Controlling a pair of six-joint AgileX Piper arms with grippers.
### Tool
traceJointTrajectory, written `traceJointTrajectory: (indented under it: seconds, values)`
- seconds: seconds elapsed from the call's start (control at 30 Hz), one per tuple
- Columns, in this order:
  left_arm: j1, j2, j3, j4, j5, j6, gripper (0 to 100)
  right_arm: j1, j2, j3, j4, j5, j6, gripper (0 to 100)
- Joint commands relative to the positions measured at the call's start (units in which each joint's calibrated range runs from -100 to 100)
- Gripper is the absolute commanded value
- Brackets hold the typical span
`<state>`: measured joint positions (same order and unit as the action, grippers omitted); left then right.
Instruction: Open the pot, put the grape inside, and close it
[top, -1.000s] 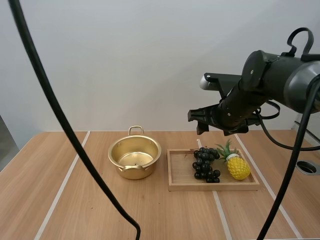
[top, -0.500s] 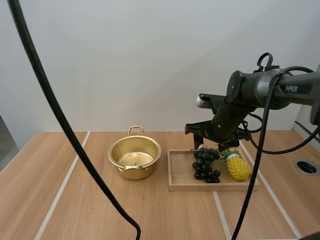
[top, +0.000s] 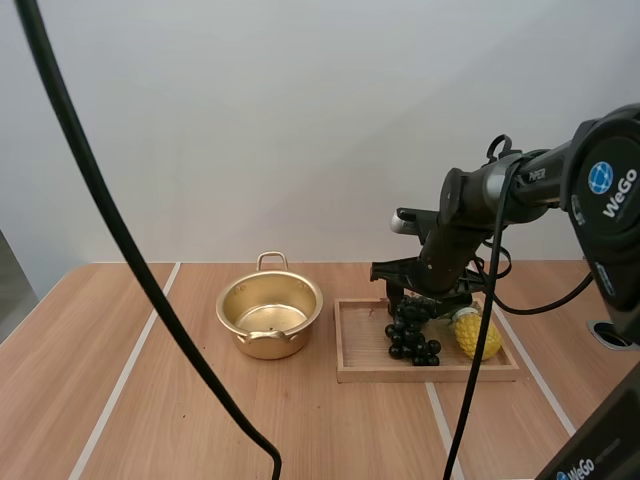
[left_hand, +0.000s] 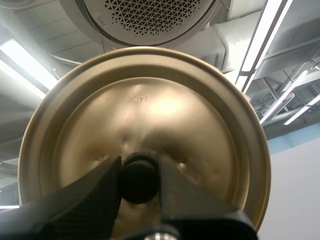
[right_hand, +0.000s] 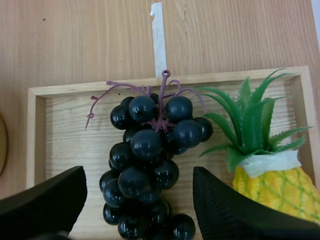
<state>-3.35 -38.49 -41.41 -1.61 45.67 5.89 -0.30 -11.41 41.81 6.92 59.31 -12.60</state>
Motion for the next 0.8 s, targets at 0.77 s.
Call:
traceJointTrajectory:
  seconds: [0.77]
  values:
    - [-0.14, 0.2, -0.3, 0.2, -2.5, -0.6, 0, -0.2, 11.5, 0.2, -0.1, -6.7, 0.4, 100]
